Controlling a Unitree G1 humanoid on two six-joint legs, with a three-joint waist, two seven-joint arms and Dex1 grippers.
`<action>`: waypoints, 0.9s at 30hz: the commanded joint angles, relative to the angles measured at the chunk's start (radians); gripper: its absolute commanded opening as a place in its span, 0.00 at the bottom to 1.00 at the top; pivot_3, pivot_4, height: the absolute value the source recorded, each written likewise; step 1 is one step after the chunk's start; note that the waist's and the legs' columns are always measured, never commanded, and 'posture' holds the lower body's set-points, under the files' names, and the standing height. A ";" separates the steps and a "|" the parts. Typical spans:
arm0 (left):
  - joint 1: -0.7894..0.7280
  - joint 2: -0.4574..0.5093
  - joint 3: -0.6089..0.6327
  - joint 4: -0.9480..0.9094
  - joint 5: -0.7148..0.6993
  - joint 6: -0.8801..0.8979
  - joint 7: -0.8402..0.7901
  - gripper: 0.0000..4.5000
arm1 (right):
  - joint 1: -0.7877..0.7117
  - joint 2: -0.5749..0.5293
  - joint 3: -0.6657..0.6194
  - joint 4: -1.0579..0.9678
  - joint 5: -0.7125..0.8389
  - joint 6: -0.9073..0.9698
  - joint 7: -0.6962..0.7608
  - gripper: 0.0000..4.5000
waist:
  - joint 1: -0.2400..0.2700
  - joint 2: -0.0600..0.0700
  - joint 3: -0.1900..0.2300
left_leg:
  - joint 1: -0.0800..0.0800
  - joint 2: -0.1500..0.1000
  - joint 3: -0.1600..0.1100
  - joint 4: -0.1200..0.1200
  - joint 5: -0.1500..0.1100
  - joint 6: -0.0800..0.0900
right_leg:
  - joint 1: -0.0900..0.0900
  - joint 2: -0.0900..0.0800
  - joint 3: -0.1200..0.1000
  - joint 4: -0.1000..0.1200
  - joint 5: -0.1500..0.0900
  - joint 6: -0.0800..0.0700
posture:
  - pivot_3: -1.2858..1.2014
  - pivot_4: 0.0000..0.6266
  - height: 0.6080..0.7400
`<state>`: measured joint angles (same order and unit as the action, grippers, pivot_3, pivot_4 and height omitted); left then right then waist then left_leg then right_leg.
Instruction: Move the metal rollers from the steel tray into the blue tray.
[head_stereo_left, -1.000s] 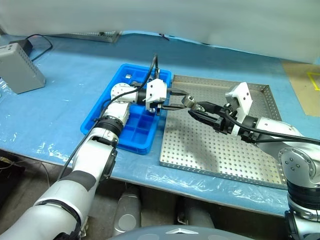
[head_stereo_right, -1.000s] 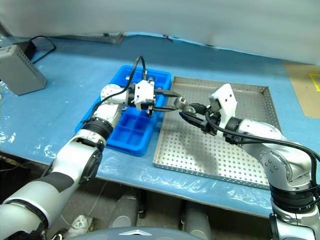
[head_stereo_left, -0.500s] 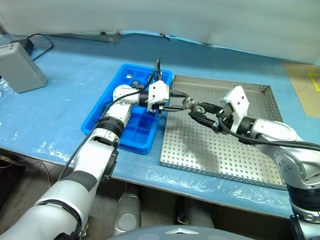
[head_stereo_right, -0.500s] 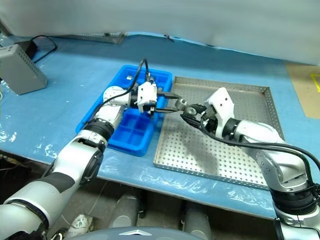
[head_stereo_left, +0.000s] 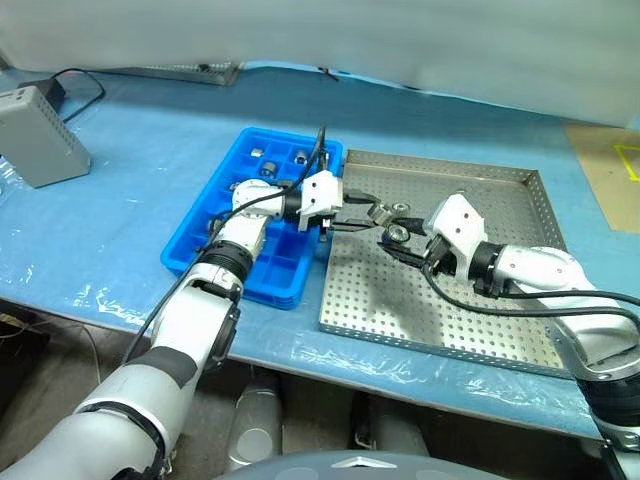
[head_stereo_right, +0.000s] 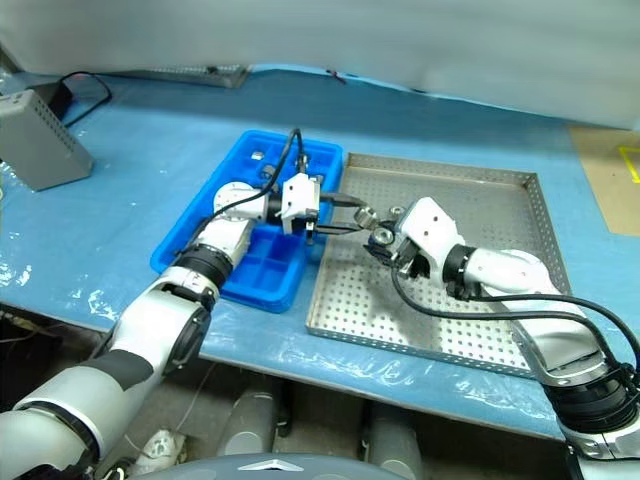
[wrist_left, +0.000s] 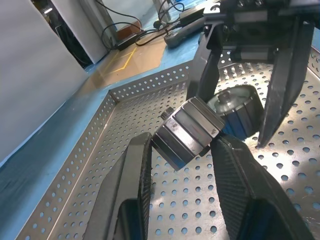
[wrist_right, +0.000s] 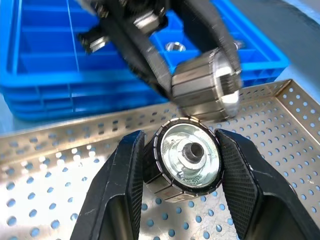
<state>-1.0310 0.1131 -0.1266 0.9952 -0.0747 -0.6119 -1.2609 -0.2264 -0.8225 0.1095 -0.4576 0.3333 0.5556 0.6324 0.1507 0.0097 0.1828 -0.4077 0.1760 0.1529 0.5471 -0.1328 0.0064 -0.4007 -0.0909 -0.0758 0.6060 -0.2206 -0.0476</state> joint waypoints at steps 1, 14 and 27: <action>-0.014 0.022 0.039 -0.080 -0.041 0.000 0.032 0.32 | 0.018 -0.031 0.045 0.113 -0.154 -0.078 -0.011 0.40 | 0.000 0.000 0.000 | 0.000 0.000 0.000 0.001 0.000 0.000 | 0.000 0.000 0.000 0.000 0.000 0.000 | 0.53 0.24 1.00; 0.033 0.032 0.026 -0.151 -0.036 0.025 0.068 0.32 | 0.027 -0.007 -0.002 0.219 -0.264 -0.211 0.046 0.40 | 0.001 0.000 0.000 | -0.002 0.000 0.000 0.005 -0.002 0.003 | 0.000 -0.001 0.000 0.001 0.000 0.000 | 0.54 0.24 1.00; 0.093 -0.008 -0.032 -0.127 0.020 0.103 0.148 0.32 | 0.225 0.022 -0.108 0.197 -0.275 -0.155 0.010 0.40 | -0.003 0.000 0.000 | -0.003 0.003 0.001 0.016 -0.006 0.009 | 0.003 -0.001 -0.001 0.002 0.001 0.001 | 0.52 0.24 1.00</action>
<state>-0.9159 0.1091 -0.1586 0.8650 -0.0615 -0.5182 -1.1374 -0.0111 -0.8142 0.0107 -0.2253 0.0713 0.3979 0.6676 0.1479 0.0099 0.1828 -0.4095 0.1787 0.1535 0.5626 -0.1385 0.0152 -0.3967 -0.0923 -0.0767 0.6075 -0.2193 -0.0462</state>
